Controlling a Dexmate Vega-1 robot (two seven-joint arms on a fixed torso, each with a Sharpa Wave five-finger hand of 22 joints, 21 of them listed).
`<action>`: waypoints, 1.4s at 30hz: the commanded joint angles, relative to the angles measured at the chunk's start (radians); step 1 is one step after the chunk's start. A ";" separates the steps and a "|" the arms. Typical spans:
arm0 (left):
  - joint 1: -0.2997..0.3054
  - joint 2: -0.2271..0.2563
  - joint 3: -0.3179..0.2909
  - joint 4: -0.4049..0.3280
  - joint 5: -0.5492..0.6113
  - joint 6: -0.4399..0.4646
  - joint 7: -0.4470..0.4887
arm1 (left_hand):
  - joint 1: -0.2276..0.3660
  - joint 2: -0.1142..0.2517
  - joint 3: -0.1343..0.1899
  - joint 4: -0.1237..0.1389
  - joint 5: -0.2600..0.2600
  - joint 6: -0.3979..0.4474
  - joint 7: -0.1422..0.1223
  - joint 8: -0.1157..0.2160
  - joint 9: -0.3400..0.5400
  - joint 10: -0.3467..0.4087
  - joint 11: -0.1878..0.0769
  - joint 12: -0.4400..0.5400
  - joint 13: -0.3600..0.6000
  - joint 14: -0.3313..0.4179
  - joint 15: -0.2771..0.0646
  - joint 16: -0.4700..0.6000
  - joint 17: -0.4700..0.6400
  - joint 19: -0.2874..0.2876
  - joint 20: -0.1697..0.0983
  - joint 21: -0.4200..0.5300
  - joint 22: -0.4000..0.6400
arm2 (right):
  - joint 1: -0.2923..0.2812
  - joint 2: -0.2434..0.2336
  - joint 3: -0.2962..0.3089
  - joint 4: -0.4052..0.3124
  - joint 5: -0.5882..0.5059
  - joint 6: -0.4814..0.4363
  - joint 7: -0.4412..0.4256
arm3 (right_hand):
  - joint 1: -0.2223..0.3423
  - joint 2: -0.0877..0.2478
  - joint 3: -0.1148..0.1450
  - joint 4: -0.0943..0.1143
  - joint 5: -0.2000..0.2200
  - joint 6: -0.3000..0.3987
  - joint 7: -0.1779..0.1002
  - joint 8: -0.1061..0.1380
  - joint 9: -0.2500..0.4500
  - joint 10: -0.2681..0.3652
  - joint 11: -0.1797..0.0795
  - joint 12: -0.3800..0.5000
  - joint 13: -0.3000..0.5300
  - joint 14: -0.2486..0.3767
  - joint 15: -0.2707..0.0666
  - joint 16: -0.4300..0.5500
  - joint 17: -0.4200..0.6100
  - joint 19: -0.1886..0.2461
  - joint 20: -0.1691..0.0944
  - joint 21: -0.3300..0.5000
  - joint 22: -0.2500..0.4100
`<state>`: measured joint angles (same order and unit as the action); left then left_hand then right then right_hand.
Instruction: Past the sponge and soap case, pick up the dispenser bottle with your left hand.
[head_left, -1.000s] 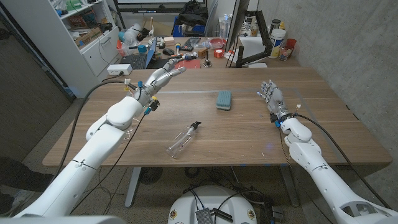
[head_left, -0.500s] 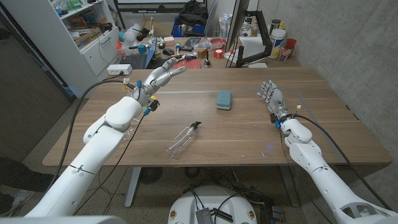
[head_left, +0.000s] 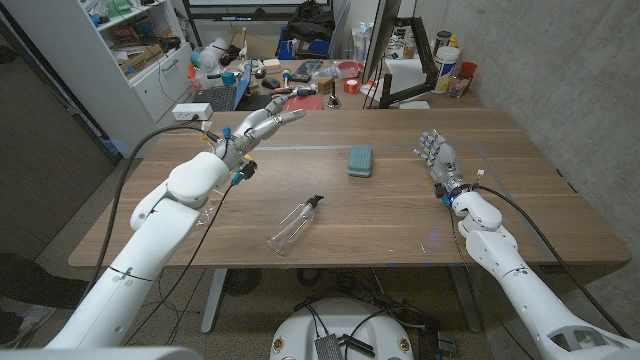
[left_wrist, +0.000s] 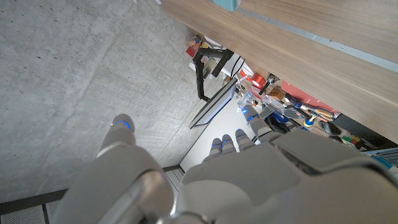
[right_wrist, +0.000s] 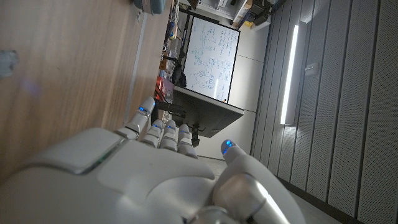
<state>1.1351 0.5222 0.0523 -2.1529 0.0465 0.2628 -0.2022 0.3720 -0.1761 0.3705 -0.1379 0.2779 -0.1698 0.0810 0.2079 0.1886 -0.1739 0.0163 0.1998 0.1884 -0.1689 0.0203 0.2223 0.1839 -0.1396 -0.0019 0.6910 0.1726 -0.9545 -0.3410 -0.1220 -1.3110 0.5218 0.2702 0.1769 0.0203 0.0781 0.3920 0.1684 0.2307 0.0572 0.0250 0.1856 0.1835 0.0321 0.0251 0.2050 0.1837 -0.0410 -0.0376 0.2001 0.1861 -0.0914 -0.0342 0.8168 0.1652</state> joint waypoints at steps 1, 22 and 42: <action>-0.007 -0.011 -0.001 -0.053 0.035 0.088 -0.068 | 0.011 0.002 -0.007 -0.001 0.011 -0.153 0.010 0.001 0.003 -0.011 0.009 0.000 0.004 -0.021 0.009 -0.002 0.001 0.005 0.004 -0.006 0.001 | -0.006 -0.003 0.004 0.007 0.008 0.002 0.010 | 0.003 0.079 -0.004 0.000 0.006 0.010 0.003 0.007 0.005 0.010 0.003 0.007 0.003 0.000 -0.012 -0.001 0.001 0.001 -0.120 -0.007 0.004; -0.009 -0.018 -0.011 -0.167 0.127 0.256 -0.185 | 0.015 0.007 -0.020 0.000 0.012 -0.146 0.012 0.001 0.003 -0.006 0.011 0.000 0.004 -0.018 0.014 -0.003 0.003 0.011 0.009 -0.015 0.002 | 0.002 0.003 0.000 0.042 0.017 0.013 0.040 | 0.003 0.079 -0.006 0.001 0.007 0.012 0.004 0.008 0.005 0.010 0.003 0.007 0.003 0.000 -0.012 -0.002 0.001 0.005 -0.120 -0.015 0.004; -0.023 -0.029 -0.037 -0.210 0.171 0.342 -0.317 | 0.018 0.011 -0.030 0.002 0.014 -0.143 0.019 -0.001 0.003 -0.004 0.017 -0.001 0.004 -0.017 0.019 -0.003 0.003 0.021 0.012 -0.022 0.002 | 0.020 0.005 -0.004 0.043 -0.010 0.043 0.024 | 0.009 0.077 -0.005 -0.006 0.008 0.021 0.000 0.011 0.005 0.020 0.004 0.010 0.003 0.007 -0.011 -0.002 -0.002 0.011 -0.118 -0.024 0.005</action>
<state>1.1226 0.4996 0.0247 -2.3460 0.1974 0.5583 -0.4530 0.3798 -0.1682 0.3428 -0.1379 0.2873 -0.1751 0.0932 0.2079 0.1885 -0.1742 0.0271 0.1994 0.1884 -0.1741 0.0323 0.2222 0.1837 -0.1269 0.0108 0.6727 0.1726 -0.9455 -0.3370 -0.1248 -1.2664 0.5292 0.2939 0.2136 0.0203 0.0781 0.3848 0.1671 0.2307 0.0682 0.0248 0.1865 0.1835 0.0415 0.0267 0.2050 0.1837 -0.0401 -0.0367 0.2001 0.1812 -0.0865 -0.0322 0.7948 0.1652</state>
